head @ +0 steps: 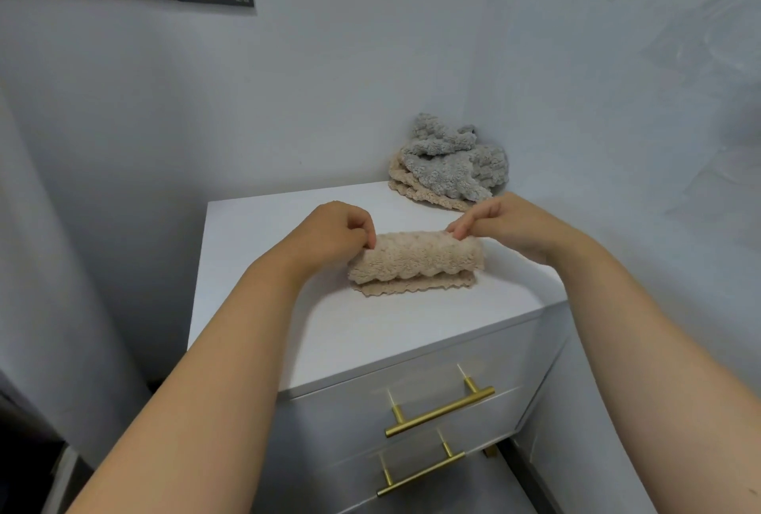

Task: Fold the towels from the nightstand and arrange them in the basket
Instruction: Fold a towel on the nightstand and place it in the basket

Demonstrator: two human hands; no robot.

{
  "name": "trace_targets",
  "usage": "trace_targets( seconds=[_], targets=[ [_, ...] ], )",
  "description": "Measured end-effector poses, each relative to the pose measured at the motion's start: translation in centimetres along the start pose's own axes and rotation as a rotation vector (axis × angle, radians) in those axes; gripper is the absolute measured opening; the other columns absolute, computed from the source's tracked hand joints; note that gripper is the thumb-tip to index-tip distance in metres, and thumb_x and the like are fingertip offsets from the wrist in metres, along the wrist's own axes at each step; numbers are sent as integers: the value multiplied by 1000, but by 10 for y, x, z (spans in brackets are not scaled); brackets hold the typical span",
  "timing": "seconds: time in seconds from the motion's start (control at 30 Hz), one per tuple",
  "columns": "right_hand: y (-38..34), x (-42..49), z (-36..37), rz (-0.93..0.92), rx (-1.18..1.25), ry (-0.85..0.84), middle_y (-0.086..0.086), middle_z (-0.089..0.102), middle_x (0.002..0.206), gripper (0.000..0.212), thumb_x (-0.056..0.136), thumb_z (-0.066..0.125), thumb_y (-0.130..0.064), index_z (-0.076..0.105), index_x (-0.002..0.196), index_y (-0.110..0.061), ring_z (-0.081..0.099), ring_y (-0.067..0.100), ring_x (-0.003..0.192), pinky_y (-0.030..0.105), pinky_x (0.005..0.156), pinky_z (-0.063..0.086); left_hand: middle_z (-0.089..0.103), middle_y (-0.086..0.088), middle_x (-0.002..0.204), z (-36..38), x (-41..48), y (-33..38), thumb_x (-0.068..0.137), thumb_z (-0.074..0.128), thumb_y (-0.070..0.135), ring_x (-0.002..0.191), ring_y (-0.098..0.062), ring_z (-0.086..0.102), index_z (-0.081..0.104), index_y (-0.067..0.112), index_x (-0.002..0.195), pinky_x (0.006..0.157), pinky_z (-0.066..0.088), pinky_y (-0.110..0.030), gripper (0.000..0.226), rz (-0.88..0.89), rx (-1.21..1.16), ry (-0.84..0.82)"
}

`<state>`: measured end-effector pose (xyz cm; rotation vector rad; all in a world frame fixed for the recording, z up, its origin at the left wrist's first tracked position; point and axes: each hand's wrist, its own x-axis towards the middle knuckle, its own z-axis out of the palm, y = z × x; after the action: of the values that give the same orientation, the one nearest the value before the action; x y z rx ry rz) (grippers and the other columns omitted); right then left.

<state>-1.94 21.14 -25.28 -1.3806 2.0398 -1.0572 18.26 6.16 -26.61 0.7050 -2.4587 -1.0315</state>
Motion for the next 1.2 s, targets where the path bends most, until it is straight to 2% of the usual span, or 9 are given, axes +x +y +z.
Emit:
trace_targets(
  seconds=[0.13, 0.3, 0.4, 0.5, 0.7, 0.8, 0.87, 1.07, 1.2],
  targets=[
    [-7, 4, 13, -20, -101, -6, -1, 70, 85, 4, 85, 69, -20, 72, 86, -19, 61, 10, 80, 26, 74, 47, 62, 1, 80, 10, 1, 1, 84, 66, 24, 72, -13, 52, 64, 16, 79, 68, 44, -26, 10, 62, 129, 48],
    [-1, 5, 14, 76, -269, -199, -6, 67, 106, 33, 78, 75, -38, 67, 107, -25, 61, 12, 104, 31, 94, 48, 56, 11, 102, 12, 1, -2, 77, 72, 44, 97, -10, 51, 63, 27, 106, 80, 38, -23, 34, 10, 209, -108],
    [1, 3, 12, 99, -279, -151, -6, 69, 99, 33, 76, 74, -44, 70, 99, -21, 62, 12, 98, 29, 90, 48, 58, 14, 88, 14, 2, -6, 75, 73, 50, 88, -10, 54, 64, 25, 97, 68, 39, -21, 35, -13, 206, -120],
    [1, 2, 14, 148, -283, -143, 0, 64, 82, 43, 75, 74, -47, 68, 89, -7, 56, 13, 78, 28, 74, 43, 56, 12, 87, 15, 5, -5, 71, 75, 52, 83, -9, 52, 64, 21, 102, 67, 38, -22, 46, -34, 204, -132],
    [8, 4, 25, 205, 56, 117, 6, 68, 85, 28, 75, 80, -26, 65, 91, -8, 65, 21, 83, 36, 80, 52, 52, 4, 73, 37, 3, 7, 68, 82, 39, 66, -13, 49, 58, 13, 85, 52, 36, -24, 39, -87, 4, 49],
    [11, 1, 31, 218, 159, 325, 6, 66, 101, 27, 83, 73, -27, 61, 102, -13, 62, 21, 92, 30, 73, 51, 52, 6, 72, 57, -3, 20, 70, 80, 40, 68, -14, 48, 52, 19, 76, 52, 33, -26, 35, -96, -4, 174],
    [11, -3, 35, 252, 192, 504, 6, 62, 112, 30, 87, 68, -30, 56, 109, -12, 58, 20, 96, 30, 79, 48, 53, 8, 73, 74, -7, 30, 72, 77, 41, 71, -14, 50, 51, 20, 79, 55, 34, -27, 34, -95, -19, 216],
    [19, -45, 28, 266, -107, 733, 9, 61, 115, 35, 94, 54, -34, 47, 119, -10, 56, 29, 105, 31, 75, 38, 59, 1, 77, 108, -23, 66, 75, 69, 19, 68, -17, 57, 55, 14, 91, 64, 49, -35, 22, -123, -136, 121],
    [34, -86, 4, 265, -381, 778, 9, 61, 102, 28, 96, 50, -33, 45, 111, -10, 58, 31, 92, 32, 64, 34, 59, -2, 79, 139, -37, 98, 72, 65, 14, 77, -25, 60, 54, 14, 86, 69, 53, -41, 17, -94, -215, 63]
  ],
)
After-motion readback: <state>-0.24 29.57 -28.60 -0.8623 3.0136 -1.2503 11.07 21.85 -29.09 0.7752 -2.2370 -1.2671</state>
